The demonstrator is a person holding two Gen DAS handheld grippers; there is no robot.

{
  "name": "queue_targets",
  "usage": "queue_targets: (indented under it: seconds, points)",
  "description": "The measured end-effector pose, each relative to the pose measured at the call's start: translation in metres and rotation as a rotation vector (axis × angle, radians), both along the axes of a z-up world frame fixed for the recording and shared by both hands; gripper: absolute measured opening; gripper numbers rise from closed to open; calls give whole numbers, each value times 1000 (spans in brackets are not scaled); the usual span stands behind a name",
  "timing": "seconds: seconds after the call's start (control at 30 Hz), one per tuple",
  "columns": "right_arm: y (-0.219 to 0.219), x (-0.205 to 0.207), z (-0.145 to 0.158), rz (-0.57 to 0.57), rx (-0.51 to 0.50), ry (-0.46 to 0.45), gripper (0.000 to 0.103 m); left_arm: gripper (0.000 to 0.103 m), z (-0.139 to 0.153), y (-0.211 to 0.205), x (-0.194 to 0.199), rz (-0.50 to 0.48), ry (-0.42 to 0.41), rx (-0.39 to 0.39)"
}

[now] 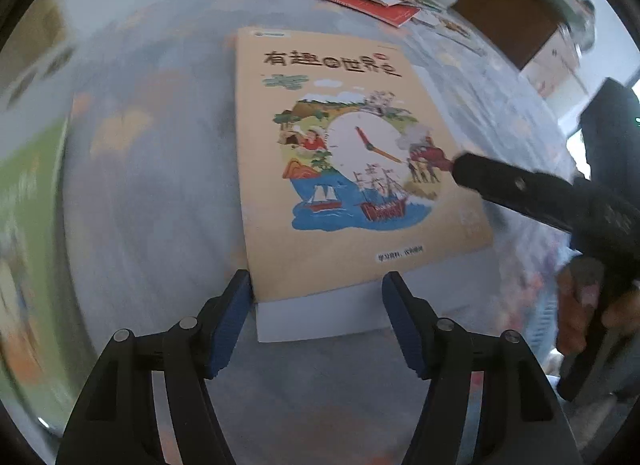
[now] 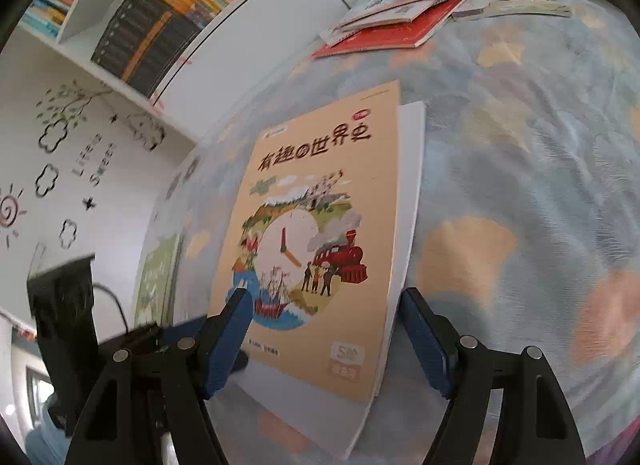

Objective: Organize books

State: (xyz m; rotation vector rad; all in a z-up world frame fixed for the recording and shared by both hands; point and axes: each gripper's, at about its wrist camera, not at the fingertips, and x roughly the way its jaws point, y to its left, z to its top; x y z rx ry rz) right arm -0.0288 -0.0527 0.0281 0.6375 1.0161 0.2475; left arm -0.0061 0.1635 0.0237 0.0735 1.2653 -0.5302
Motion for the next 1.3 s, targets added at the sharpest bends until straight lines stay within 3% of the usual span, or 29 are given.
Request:
queue_targets:
  seconds: [0.07, 0.13, 0.2, 0.27, 0.33, 0.4, 0.6, 0.63, 0.73, 0.83, 1.0, 1.3]
  points:
    - [-17, -7, -4, 15, 67, 10, 75, 63, 0, -2, -18, 27, 33, -33]
    - [-43, -11, -16, 7, 229, 48, 75, 66, -1, -2, -35, 41, 24, -58]
    - [-62, -8, -30, 14, 373, 119, 67, 70, -1, 0, -38, 72, 18, -89]
    - [-70, -5, -36, 30, 401, 163, 52, 73, -2, 4, -31, 131, 49, -134]
    - [-67, -5, -33, 66, 365, 157, 51, 73, -3, 8, -19, 209, 77, -151]
    - [-58, -5, -25, 106, 280, 134, 51, 73, -1, 6, -13, 248, 63, -107]
    - [0, -13, 10, 309, -210, 34, 47, 72, -1, -23, -7, 255, 17, 33]
    - [5, -15, 14, 325, -247, 19, 47, 69, -1, -24, -8, 255, 7, 43]
    - [0, -14, 22, 308, -236, -1, 37, 57, 2, -10, -9, 297, 17, -1]
    - [-1, -12, 32, 300, -271, -43, 28, 53, 4, -6, -12, 313, 14, -24]
    - [7, -7, 38, 312, -272, -78, 28, 52, 4, -3, -14, 302, 10, -26]
    - [8, -5, 14, 321, -328, 6, 27, 52, 1, -11, -10, 295, -1, 15]
